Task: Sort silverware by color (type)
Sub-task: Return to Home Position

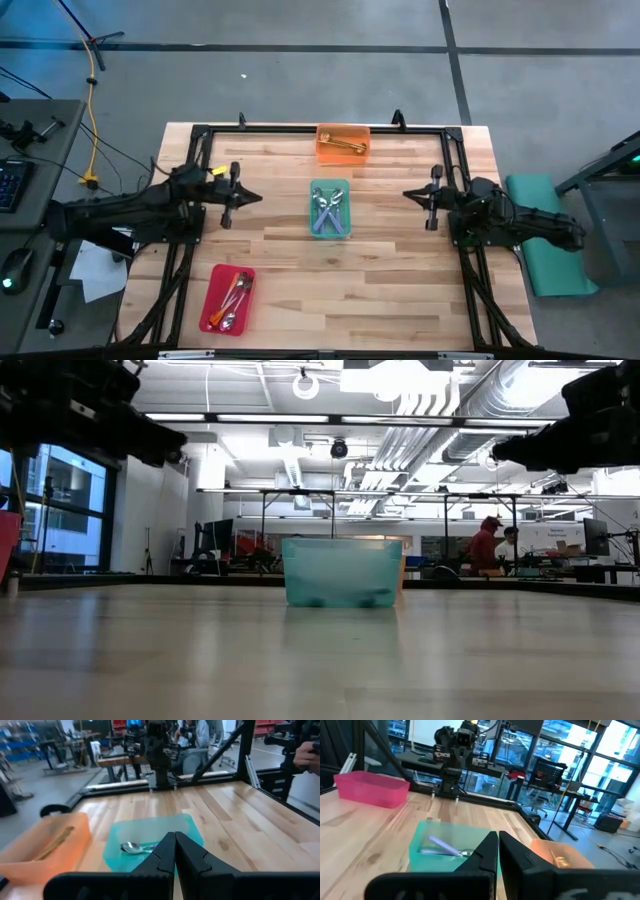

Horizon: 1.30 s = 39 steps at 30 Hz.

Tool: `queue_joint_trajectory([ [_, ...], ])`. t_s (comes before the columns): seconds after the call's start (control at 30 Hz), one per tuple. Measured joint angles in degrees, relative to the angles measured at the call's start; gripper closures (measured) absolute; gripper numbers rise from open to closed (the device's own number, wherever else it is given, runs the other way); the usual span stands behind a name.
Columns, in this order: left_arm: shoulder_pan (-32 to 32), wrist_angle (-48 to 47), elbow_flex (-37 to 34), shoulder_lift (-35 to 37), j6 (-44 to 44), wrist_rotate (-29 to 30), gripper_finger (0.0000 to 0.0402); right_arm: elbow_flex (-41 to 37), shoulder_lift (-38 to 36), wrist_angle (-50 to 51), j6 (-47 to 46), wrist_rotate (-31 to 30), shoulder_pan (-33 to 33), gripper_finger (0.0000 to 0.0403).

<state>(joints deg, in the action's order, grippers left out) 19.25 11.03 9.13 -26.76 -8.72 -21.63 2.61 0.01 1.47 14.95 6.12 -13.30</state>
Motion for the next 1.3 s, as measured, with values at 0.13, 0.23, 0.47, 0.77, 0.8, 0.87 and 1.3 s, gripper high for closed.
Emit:
queue_joint_trajectory([
  [0.13, 1.0, -4.7, 0.0, 7.6, -0.4, 0.2, 0.0401, 0.0, 0.0, -0.9, 0.0, 0.0, -1.0, 0.0403],
  [0.23, 1.8, -7.8, 0.0, 13.2, -0.5, 0.2, 0.0401, 0.0, 0.0, -1.6, -0.9, -0.1, -2.2, 0.0403],
  [0.47, 2.2, -9.7, 0.0, 23.1, 0.3, 1.4, 0.0401, -2.0, 0.3, -8.0, -2.2, -1.1, -4.8, 0.0403],
  [0.77, 2.2, -0.9, -8.4, 26.0, 3.1, 5.7, 0.0401, -2.0, 0.3, -7.0, -5.2, -3.1, -7.7, 0.0403],
  [0.8, 2.2, -1.9, -8.4, 25.9, 2.8, 6.5, 0.0401, -2.0, 0.3, -6.8, -5.5, -3.2, -8.0, 0.0403],
  [0.87, 2.2, -4.3, -8.5, 26.0, 1.9, 7.4, 0.0401, -2.1, 0.3, -6.0, -5.7, -3.3, -8.5, 0.0403],
  [1.3, 2.2, -8.8, -8.5, 25.9, 2.9, 10.8, 0.0401, -2.1, 0.9, -2.4, -9.4, -7.2, -12.0, 0.0403],
])
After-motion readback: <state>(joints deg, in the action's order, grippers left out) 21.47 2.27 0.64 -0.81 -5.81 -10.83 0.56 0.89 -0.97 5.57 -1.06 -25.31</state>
